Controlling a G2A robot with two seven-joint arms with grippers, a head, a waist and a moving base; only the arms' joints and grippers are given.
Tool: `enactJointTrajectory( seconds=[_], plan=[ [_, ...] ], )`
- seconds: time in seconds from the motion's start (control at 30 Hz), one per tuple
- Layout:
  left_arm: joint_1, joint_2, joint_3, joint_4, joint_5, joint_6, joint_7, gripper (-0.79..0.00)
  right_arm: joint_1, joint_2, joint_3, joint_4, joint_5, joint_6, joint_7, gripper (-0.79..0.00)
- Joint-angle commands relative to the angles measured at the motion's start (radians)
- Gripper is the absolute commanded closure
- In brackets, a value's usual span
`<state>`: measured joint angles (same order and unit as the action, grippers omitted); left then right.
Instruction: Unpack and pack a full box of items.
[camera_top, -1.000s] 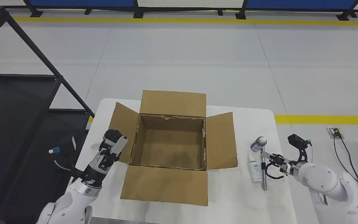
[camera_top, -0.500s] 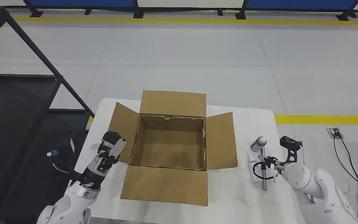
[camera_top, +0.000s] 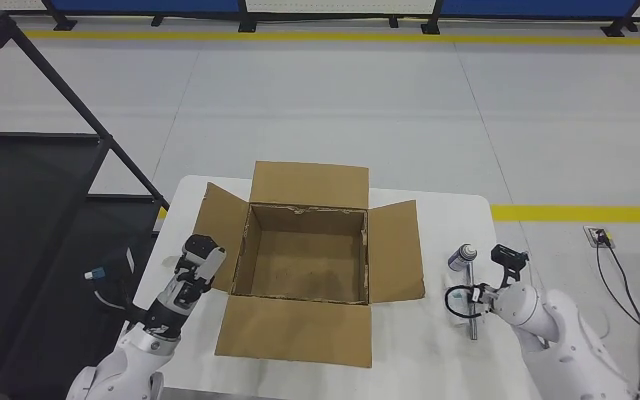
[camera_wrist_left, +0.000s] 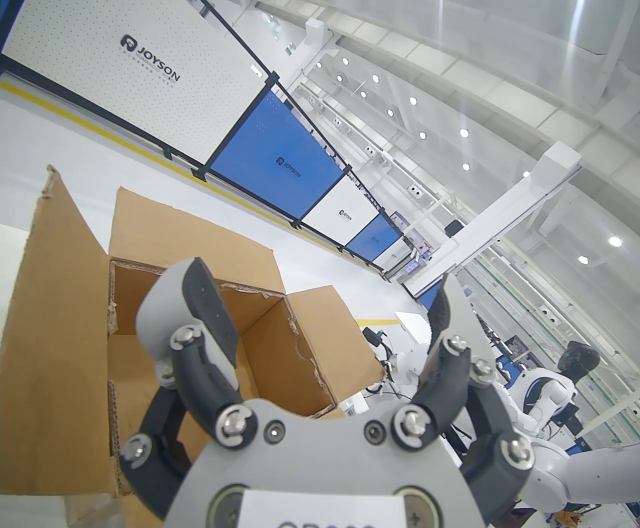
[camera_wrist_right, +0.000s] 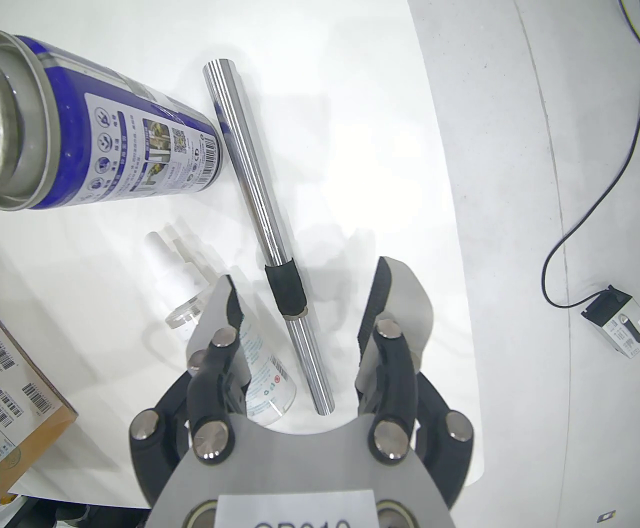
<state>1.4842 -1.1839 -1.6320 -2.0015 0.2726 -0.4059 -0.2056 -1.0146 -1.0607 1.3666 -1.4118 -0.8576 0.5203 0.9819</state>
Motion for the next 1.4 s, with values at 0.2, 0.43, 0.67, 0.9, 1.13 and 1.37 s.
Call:
enactJointTrajectory(
  seconds=[0.2, 0.43, 0.67, 0.9, 1.13, 1.37],
  plan=[
    [-0.004, 0.0, -0.001, 0.003, -0.005, 0.001, -0.001, -0.785, 0.023, -0.008, -0.035, 0.025, -0.026, 0.019, 0.009, -0.348],
    [-0.002, 0.001, -0.007, 0.008, -0.008, -0.002, 0.002, -0.785, 0.053, -0.016, -0.06, 0.061, -0.036, 0.024, 0.014, -0.342],
    [-0.001, 0.001, -0.011, 0.01, -0.012, -0.005, 0.005, -0.785, 0.075, -0.024, -0.077, 0.096, -0.039, 0.027, 0.012, -0.283],
    [-0.002, 0.001, -0.013, 0.012, -0.014, -0.008, 0.005, -0.785, 0.084, -0.028, -0.083, 0.115, -0.045, 0.029, 0.017, -0.246],
    [-0.003, 0.001, -0.016, 0.013, -0.013, -0.009, 0.009, -0.785, 0.099, -0.033, -0.089, 0.142, -0.047, 0.016, 0.023, -0.172],
    [0.0, 0.002, -0.019, 0.011, -0.015, -0.008, 0.011, -0.785, 0.102, -0.035, -0.074, 0.142, -0.039, 0.017, 0.008, 0.0]
  ],
)
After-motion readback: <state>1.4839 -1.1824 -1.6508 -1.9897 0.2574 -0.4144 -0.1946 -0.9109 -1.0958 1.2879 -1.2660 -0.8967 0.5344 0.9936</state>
